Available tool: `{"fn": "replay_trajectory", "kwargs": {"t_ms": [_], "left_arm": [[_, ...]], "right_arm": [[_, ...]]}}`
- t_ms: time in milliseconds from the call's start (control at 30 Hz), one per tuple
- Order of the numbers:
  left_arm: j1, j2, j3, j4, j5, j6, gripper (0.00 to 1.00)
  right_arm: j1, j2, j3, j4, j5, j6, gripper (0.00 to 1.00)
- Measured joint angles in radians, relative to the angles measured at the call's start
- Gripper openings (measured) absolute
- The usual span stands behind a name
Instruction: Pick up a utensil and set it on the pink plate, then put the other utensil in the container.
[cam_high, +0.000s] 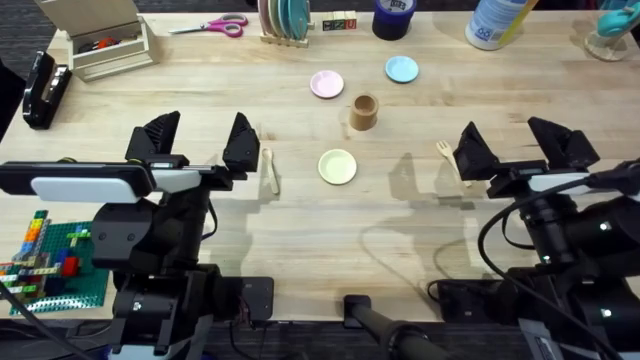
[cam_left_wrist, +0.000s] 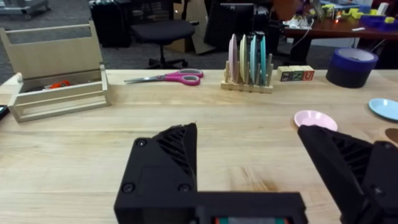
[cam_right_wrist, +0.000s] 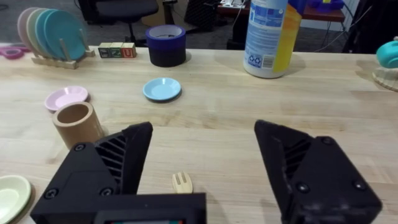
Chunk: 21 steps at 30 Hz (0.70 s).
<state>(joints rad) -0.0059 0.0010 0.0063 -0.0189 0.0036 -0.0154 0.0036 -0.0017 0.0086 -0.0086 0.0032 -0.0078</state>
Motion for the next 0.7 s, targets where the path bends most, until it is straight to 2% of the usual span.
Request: {"fn": "replay_trajectory", "kwargs": {"t_ms": [700], "left_arm": [[0.000,0.000,0.000,-0.001,0.005,-0.001,0.993]], "right_arm": [[0.000,0.000,0.001,-0.009,0.000,0.000,0.998]]}}
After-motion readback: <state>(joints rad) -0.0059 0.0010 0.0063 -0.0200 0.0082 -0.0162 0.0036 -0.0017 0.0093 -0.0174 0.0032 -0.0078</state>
